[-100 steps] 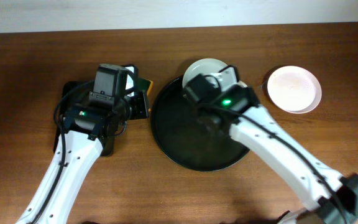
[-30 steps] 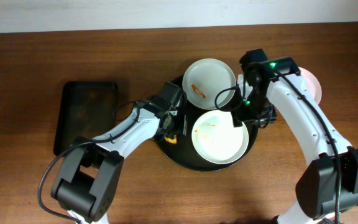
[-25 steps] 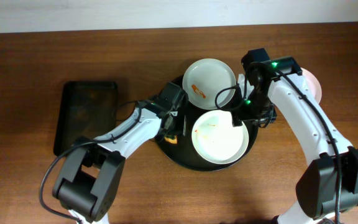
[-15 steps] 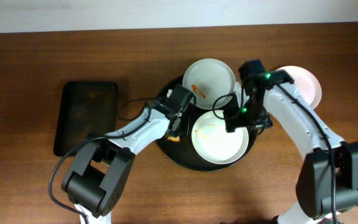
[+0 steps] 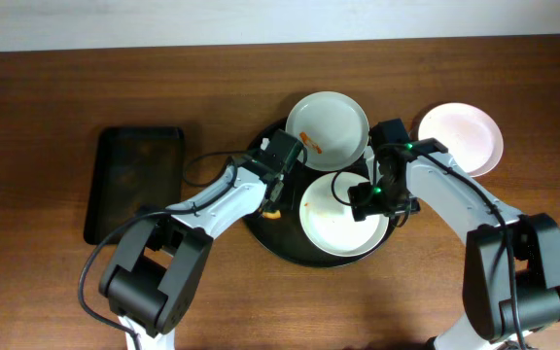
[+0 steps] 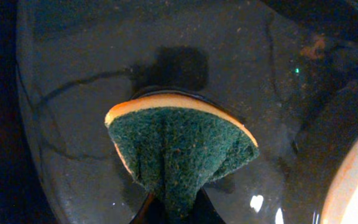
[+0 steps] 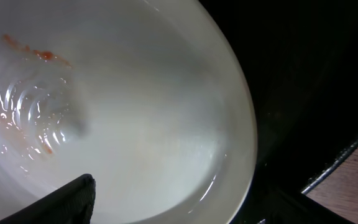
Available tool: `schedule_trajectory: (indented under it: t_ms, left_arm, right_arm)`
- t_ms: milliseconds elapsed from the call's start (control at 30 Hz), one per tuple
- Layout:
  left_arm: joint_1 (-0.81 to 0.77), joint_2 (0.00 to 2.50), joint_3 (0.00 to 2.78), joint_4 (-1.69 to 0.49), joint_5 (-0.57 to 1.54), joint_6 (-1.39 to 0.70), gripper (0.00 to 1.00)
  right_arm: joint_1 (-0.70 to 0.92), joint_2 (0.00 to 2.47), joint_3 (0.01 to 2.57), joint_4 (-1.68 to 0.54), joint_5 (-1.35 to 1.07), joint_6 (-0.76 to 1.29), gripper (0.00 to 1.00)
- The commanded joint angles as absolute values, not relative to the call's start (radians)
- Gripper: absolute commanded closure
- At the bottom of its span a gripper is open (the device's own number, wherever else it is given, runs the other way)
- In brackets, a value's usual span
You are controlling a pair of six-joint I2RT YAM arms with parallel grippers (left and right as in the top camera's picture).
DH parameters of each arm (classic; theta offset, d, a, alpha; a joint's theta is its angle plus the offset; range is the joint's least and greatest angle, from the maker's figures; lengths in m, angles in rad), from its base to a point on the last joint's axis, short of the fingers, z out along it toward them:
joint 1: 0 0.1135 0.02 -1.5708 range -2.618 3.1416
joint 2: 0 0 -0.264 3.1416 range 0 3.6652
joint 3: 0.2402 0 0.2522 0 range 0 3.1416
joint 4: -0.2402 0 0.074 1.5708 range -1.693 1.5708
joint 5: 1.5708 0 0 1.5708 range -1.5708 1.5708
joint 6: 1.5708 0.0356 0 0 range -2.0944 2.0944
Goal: Clean dirty plates on tray and stack at the side
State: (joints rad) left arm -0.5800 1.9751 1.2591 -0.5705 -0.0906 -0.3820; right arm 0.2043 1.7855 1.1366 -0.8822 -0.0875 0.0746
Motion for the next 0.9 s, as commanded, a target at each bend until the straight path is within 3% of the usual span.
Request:
schedule_trajectory:
  t_ms: [0,67,100,133,167,333,433,533,633,800,867]
  left_arm:
    - [-0.566,2.011,1.269,-0.569,-0.062,-0.366,1.0]
    - [-0.552,2.011,1.269,-0.577,-0.061,-0.366,1.0]
    - [-0.545,2.011,1.269,-0.585,-0.059,-0.366,0.94]
    - [-0.542,2.011,1.269,-0.59,-0.056,-0.366,0.8]
    - [-0.538,2.011,1.269,-0.601,-0.045,-0.366,0.71]
    - [-0.54,2.011,1.266,-0.627,-0.041,-0.366,0.65]
    - [-0.54,2.012,1.262,-0.631,-0.042,-0.366,0.61]
    - [-0.54,2.012,1.262,-0.631,-0.042,-0.366,0.61]
    - [-0.54,2.012,1.262,-0.633,-0.042,-0.366,0.61]
    - [-0.54,2.012,1.262,-0.633,-0.042,-0.366,0.61]
    - [-0.54,2.012,1.262,-0.633,-0.042,-0.366,0.61]
  right_arm:
    - [0.2,1.765,1.179,-0.902,-0.063,0.056,0.15]
    - [0.198,1.758,1.19,-0.916,-0.032,0.057,0.14]
    - [0.194,1.759,1.188,-0.922,-0.029,0.06,0.14]
    - [0.189,1.761,1.179,-0.921,-0.031,0.06,0.14]
    - [0.187,1.761,1.164,-0.918,-0.033,0.06,0.14]
    - [0.182,1.761,1.073,-0.825,-0.034,0.06,0.14]
    - [0.182,1.761,1.043,-0.794,-0.059,0.064,0.21]
    - [0.183,1.761,1.022,-0.748,-0.097,0.064,0.36]
    - [0.183,1.761,1.019,-0.737,-0.101,0.064,0.59]
    - [0.183,1.761,1.004,-0.718,-0.101,0.064,0.77]
    - [0.183,1.761,0.978,-0.68,-0.101,0.067,0.92]
